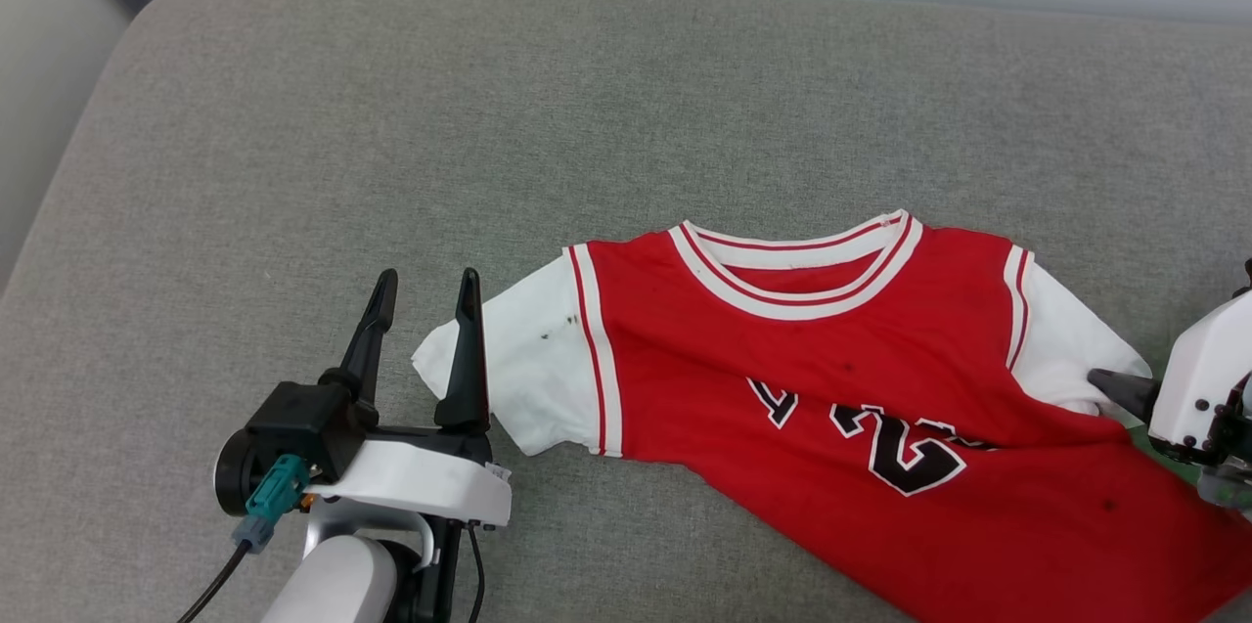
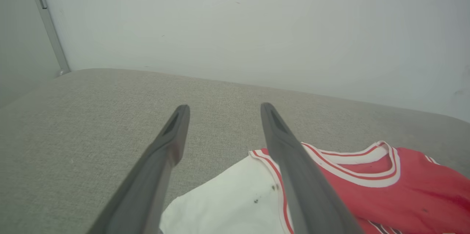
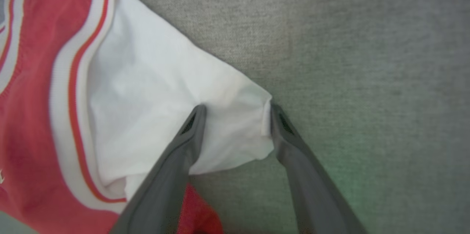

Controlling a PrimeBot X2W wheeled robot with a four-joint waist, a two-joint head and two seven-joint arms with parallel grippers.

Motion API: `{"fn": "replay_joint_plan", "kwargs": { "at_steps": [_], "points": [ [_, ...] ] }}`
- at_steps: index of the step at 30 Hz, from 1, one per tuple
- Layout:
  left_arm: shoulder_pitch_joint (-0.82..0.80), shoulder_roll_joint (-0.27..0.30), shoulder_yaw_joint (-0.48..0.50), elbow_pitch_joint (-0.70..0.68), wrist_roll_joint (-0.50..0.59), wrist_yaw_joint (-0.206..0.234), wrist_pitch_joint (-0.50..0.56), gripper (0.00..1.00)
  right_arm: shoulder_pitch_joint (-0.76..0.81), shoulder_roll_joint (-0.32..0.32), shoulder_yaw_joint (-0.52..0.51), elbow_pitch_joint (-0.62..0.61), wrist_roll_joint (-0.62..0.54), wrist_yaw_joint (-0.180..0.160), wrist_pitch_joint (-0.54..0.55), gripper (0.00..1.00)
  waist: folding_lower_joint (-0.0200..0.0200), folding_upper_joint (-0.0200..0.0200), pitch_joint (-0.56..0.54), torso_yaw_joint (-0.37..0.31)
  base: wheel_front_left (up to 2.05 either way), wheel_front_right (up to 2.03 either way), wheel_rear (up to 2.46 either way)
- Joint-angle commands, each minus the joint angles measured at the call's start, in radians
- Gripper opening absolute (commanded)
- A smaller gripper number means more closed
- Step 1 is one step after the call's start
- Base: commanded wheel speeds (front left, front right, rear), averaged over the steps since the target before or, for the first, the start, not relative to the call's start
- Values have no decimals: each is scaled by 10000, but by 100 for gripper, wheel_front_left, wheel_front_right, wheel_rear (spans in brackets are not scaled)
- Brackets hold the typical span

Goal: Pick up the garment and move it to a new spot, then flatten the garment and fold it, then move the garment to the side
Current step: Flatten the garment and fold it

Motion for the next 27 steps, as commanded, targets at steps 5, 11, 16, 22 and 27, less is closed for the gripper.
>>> {"fn": "replay_joint_plan", "kwargs": {
  "at_steps": [5, 11, 16, 22, 27],
  "points": [
    [-153, -77, 87, 227, -138, -242, -56, 100, 257, 399, 271, 472, 170, -4, 283, 0, 1, -1, 15, -123, 0, 0, 0],
    [-213, 251, 363, 675, -759, -685, 350, 100, -84, 114, 661, -96, 183, -4, -467, 0, 1, -1, -211, -404, 0, 0, 0],
    [-764, 927, 679, 1325, -1632, -1316, 1705, 100, -195, -81, 995, -691, 333, -5, -996, 0, 1, -1, -494, -677, 0, 0, 0],
    [-1708, 1924, 561, 2801, -2820, -2230, 4708, 100, 40, 39, 1468, -1331, 561, -5, -1107, 0, 1, -1, -538, -1202, 0, 0, 0],
    [-2207, 2499, 248, 3711, -3490, -2518, 7139, 100, 188, 118, 1778, -1703, 680, -5, -1221, 0, 1, -1, -307, -1675, 0, 0, 0]
  ]
}}
